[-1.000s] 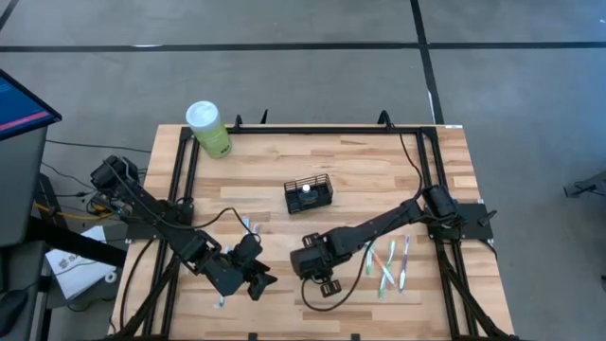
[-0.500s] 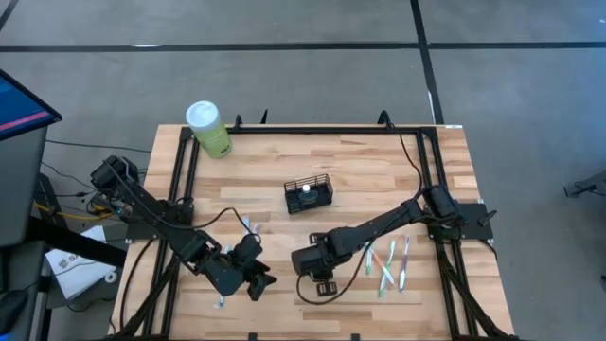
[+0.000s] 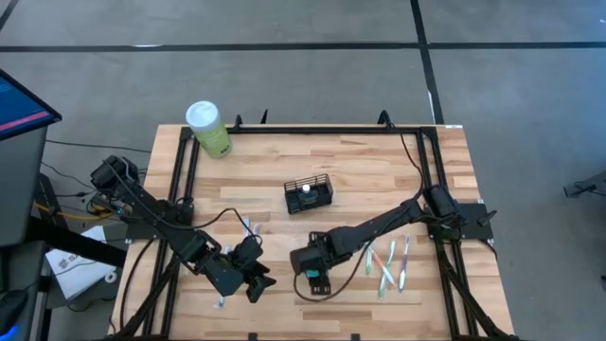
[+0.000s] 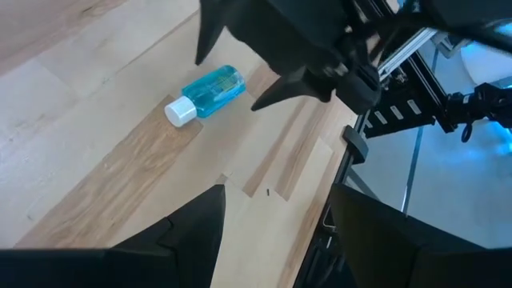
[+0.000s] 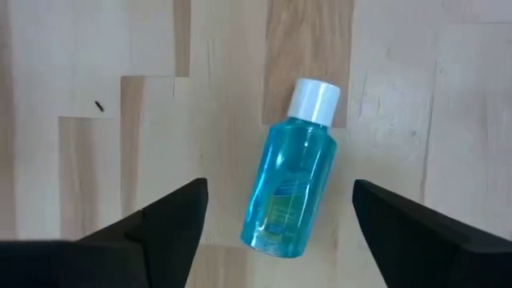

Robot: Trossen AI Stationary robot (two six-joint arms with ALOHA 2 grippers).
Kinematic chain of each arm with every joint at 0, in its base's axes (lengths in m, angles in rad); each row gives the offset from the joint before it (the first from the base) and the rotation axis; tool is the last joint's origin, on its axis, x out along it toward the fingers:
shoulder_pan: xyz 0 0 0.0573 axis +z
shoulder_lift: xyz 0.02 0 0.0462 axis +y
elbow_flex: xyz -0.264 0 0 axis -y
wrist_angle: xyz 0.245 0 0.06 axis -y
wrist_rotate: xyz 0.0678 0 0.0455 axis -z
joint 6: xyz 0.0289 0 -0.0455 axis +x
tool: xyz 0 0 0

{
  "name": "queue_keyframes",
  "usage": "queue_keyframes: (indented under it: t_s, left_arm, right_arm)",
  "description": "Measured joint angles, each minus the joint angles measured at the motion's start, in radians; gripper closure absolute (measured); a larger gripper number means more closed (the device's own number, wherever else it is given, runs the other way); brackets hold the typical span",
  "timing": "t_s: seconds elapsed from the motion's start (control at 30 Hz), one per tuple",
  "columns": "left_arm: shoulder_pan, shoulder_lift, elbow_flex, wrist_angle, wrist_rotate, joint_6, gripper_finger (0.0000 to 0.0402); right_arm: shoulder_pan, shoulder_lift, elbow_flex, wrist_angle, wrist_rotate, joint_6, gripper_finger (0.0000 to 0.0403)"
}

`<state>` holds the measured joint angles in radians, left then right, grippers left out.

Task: Pick & Place toothbrushing station
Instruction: Put the blue mouthwash into the black mesh organizer

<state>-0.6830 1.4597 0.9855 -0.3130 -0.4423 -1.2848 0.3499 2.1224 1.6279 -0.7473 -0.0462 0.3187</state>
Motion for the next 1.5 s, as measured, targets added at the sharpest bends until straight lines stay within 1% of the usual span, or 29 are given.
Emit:
queue_keyframes:
  t_s: [0.13, 0.2, 0.3, 0.37, 0.53, 0.57, 0.63, 0.8, 0.93, 1.03, 1.1, 1.27, 1.5]
  left_arm:
    - [0.010, 0.000, 0.000, 0.002, 0.001, 0.000, 0.0179]
    - [0.011, 0.000, 0.000, 0.007, 0.001, -0.001, 0.0179]
    - [0.011, 0.000, 0.000, 0.006, 0.000, 0.001, 0.0179]
    - [0.011, 0.000, 0.000, 0.006, 0.000, 0.001, 0.0179]
    - [0.011, 0.000, 0.000, 0.007, -0.002, 0.005, 0.0179]
    - [0.011, 0.000, 0.000, 0.006, -0.002, 0.005, 0.0179]
    - [0.011, 0.000, 0.000, 0.006, -0.002, 0.006, 0.0179]
    - [0.011, 0.000, 0.000, 0.006, -0.002, 0.024, 0.0179]
    - [0.011, 0.000, 0.000, 0.006, -0.002, 0.025, 0.0179]
    - [0.011, 0.000, 0.000, 0.006, -0.002, 0.025, 0.0179]
    - [0.011, 0.000, 0.000, 0.006, -0.002, 0.027, 0.0179]
    - [0.011, 0.000, 0.000, 0.006, -0.002, 0.028, 0.0179]
    - [0.011, 0.000, 0.000, 0.006, -0.003, 0.027, 0.0179]
  right_arm:
    - [-0.015, 0.032, -0.004, -0.008, -0.058, -0.019, 0.0097]
    - [-0.012, 0.029, -0.002, 0.007, -0.056, -0.027, 0.0097]
    - [-0.010, 0.024, 0.002, 0.020, 0.000, -0.030, 0.0097]
    - [-0.011, 0.027, 0.000, 0.022, 0.007, -0.030, 0.0097]
    - [-0.013, 0.054, -0.014, 0.054, -0.048, 0.012, 0.0097]
    - [-0.012, 0.058, -0.023, 0.036, -0.049, 0.018, 0.0097]
    - [-0.011, 0.057, -0.027, 0.061, -0.059, 0.027, 0.0097]
    - [-0.011, 0.061, -0.034, 0.054, -0.060, 0.039, 0.0097]
    - [-0.012, 0.061, -0.034, 0.054, -0.061, 0.040, 0.0106]
    - [-0.012, 0.061, -0.035, 0.052, -0.060, 0.007, 0.0119]
    - [-0.009, 0.061, -0.035, 0.048, -0.060, -0.044, 0.0125]
    - [0.009, 0.061, -0.036, 0.047, -0.056, -0.164, 0.0127]
    - [0.022, 0.062, -0.036, 0.057, -0.058, -0.188, 0.0127]
